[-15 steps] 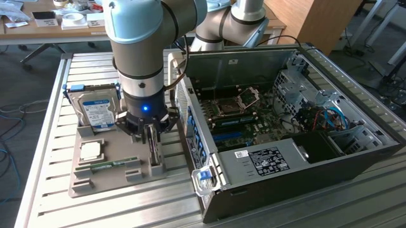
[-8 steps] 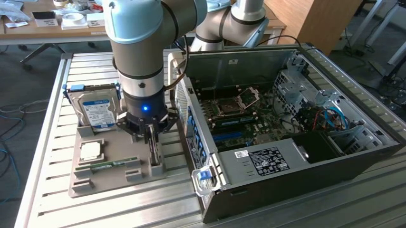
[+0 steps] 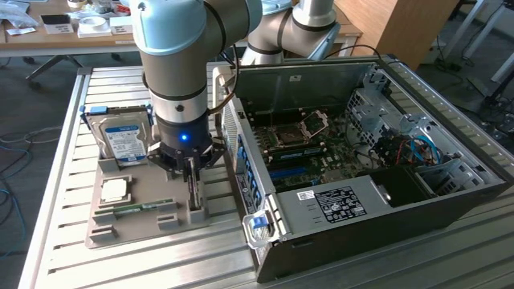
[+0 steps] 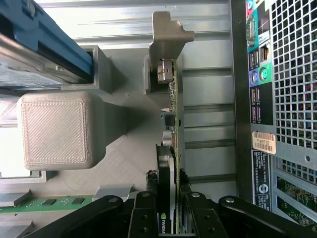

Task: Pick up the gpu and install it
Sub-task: 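Pick up the gpu and move the gpu toward the slot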

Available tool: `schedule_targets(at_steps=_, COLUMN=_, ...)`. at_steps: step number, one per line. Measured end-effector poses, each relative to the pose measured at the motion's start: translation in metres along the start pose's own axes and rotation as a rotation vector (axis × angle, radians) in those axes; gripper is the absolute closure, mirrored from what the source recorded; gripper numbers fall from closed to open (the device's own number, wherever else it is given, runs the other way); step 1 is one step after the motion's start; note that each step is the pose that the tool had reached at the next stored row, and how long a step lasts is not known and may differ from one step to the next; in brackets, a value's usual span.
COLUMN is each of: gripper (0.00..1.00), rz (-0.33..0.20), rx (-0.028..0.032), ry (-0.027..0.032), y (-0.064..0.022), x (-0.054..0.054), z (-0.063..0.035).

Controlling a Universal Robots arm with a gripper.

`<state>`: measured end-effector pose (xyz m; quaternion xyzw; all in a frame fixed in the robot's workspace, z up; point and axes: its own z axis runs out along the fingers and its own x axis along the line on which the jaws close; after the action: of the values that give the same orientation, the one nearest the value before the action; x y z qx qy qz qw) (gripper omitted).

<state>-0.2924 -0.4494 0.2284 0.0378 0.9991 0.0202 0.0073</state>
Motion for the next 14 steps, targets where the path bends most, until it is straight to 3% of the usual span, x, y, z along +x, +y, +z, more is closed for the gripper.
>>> schedule_targets(at_steps=14, gripper=0.73, rz=-0.001, rx=0.0000, ry=0.0000, y=0.0000, x=0.0000, z=0.0000)
